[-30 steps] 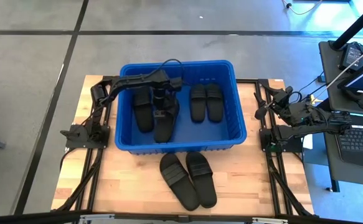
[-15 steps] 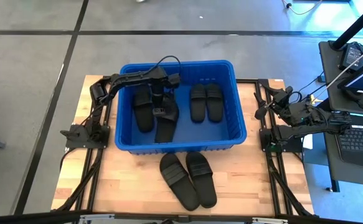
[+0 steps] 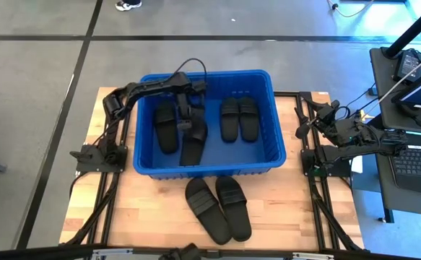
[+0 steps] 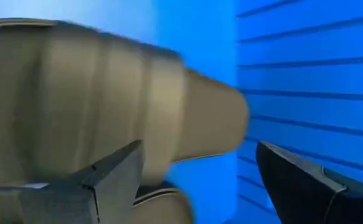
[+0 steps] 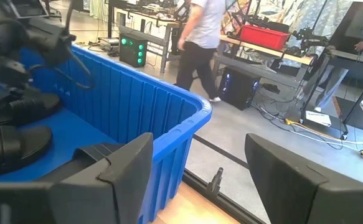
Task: Pick and place slides into bin
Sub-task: Put the black slide into the blue organizer bin
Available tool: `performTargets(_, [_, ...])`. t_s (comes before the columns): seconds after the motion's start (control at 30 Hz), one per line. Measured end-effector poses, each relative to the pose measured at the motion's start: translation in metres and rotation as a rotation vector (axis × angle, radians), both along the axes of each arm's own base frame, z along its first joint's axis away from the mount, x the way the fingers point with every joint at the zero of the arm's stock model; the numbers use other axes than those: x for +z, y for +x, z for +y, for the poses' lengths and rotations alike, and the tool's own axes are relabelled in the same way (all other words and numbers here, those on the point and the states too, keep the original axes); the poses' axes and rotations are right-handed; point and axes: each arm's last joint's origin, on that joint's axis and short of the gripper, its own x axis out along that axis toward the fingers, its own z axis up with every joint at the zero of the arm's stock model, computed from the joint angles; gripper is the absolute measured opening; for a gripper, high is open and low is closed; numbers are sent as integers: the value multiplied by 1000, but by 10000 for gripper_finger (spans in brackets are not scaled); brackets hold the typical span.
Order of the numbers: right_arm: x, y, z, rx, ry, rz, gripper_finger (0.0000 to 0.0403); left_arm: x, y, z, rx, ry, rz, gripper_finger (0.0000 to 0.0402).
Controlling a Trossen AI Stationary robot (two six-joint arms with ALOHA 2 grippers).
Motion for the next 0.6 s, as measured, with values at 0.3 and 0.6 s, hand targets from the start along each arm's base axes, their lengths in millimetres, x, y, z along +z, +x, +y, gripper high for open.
performTargets(0.3, [0,0,0,-1,2,-3,255,-2,-1,33,67,166,-109,302])
performTargets(0.6, [0,0,0,-1,2,-3,255,-2,13,19,-18,223,-164,302])
